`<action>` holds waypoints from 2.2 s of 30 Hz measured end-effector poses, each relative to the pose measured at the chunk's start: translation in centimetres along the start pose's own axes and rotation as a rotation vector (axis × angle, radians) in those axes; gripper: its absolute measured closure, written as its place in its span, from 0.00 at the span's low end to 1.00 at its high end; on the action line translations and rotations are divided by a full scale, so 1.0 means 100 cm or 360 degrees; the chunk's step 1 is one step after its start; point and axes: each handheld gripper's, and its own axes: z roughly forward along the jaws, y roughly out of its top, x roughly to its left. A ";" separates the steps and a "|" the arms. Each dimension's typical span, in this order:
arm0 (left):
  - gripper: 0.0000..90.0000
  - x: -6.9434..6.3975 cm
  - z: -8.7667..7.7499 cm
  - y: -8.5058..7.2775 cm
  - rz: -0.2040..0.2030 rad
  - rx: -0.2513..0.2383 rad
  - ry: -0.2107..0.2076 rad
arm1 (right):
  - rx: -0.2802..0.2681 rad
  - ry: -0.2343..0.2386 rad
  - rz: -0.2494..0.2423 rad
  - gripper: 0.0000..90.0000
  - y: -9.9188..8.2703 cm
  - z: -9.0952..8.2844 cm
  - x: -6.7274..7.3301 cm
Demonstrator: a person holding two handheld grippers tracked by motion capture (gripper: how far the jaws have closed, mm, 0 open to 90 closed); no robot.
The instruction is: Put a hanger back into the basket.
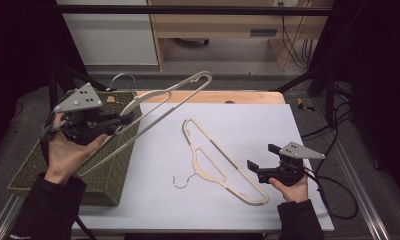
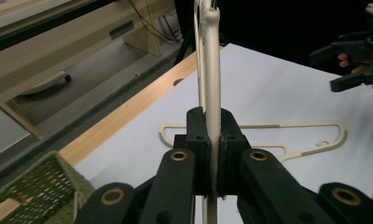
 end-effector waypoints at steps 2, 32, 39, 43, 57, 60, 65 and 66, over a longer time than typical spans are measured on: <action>0.96 0.010 -0.004 -0.002 -0.0004 0.0008 0.0028 | 0.0002 -0.0002 -0.0001 0.04 0.000 0.000 0.000; 0.96 0.110 -0.035 -0.089 -0.0184 0.0131 0.0326 | 0.0022 0.0001 0.0012 0.04 -0.002 0.004 0.001; 0.96 0.120 -0.039 -0.112 -0.0191 0.0188 0.0374 | 0.0017 -0.0003 0.0013 0.04 -0.001 0.003 0.001; 0.96 0.123 -0.040 -0.126 -0.0197 0.0225 0.0404 | 0.0020 -0.0001 0.0009 0.04 -0.002 0.004 0.001; 0.96 0.122 -0.017 -0.156 -0.0129 0.0397 0.0422 | 0.0023 -0.0003 0.0011 0.04 -0.002 0.004 0.001; 0.96 0.123 -0.011 -0.165 -0.0139 0.0426 0.0426 | 0.0023 -0.0002 0.0011 0.04 -0.002 0.004 0.001; 0.96 0.122 -0.001 -0.182 -0.0143 0.0465 0.0445 | 0.0029 0.0003 0.0005 0.04 -0.002 0.004 0.001; 0.96 0.121 0.002 -0.186 -0.0147 0.0462 0.0457 | 0.0027 0.0003 0.0011 0.04 -0.002 0.005 0.001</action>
